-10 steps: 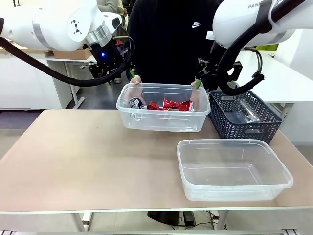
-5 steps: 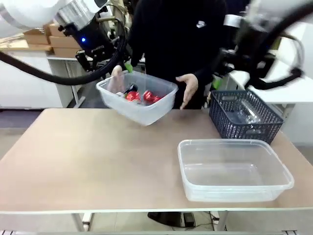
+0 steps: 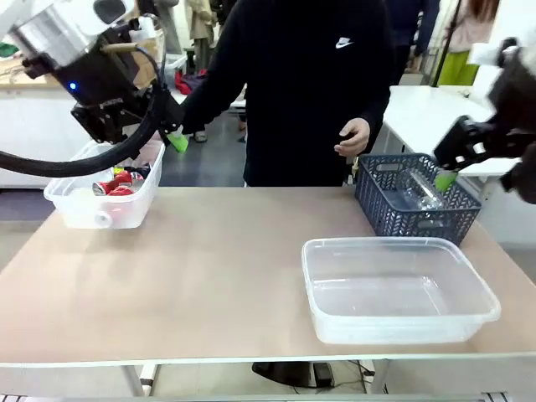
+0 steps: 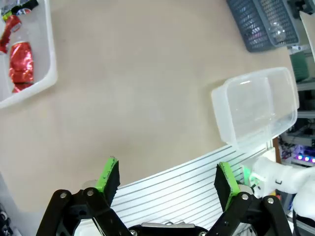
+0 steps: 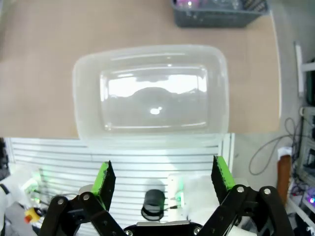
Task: Sort the waste into each basket.
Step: Pick up the Organizing box on the right side of the table and lift it.
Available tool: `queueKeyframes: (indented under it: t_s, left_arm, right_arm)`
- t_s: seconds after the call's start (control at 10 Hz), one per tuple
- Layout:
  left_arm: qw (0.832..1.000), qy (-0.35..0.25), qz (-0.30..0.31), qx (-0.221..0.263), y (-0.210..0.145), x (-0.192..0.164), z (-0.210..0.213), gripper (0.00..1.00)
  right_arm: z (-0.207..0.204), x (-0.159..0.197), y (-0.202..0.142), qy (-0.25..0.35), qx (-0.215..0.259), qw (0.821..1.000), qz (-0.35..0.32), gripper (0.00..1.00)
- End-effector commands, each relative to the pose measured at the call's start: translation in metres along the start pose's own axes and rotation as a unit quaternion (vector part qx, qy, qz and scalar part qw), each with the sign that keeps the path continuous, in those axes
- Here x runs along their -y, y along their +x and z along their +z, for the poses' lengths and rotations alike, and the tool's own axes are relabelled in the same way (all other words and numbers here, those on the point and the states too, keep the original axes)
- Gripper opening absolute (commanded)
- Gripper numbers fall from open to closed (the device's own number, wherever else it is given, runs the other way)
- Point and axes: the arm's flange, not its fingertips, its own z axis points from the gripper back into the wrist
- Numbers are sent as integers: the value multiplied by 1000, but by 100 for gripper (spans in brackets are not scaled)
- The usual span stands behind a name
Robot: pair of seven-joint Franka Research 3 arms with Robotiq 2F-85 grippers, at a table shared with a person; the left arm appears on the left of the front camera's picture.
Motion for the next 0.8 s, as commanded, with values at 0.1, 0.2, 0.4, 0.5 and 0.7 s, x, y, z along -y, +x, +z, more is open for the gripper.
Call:
queueKeyframes:
  t_s: [0.1, 0.2, 0.4, 0.5, 0.7]
  left_arm:
    - [999, -6, -16, 41, -37, 12, -2, 100]
    - [996, -42, -6, 76, -70, 37, -9, 100]
    - [993, -76, -27, 81, -117, 122, -52, 100]
    - [993, -60, -63, 74, -133, 171, -79, 100]
    - [989, -76, -128, 11, -155, 255, -129, 100]
  right_arm:
    - [-14, 23, -24, -11, 7, 1000, 7, 100]
    - [-34, 48, -43, -38, 6, 999, -23, 100]
    - [-81, 103, -72, -48, -1, 998, -51, 100]
    - [-104, 124, -81, -40, -30, 997, -62, 100]
    - [-123, 121, -86, -1, -71, 995, -71, 100]
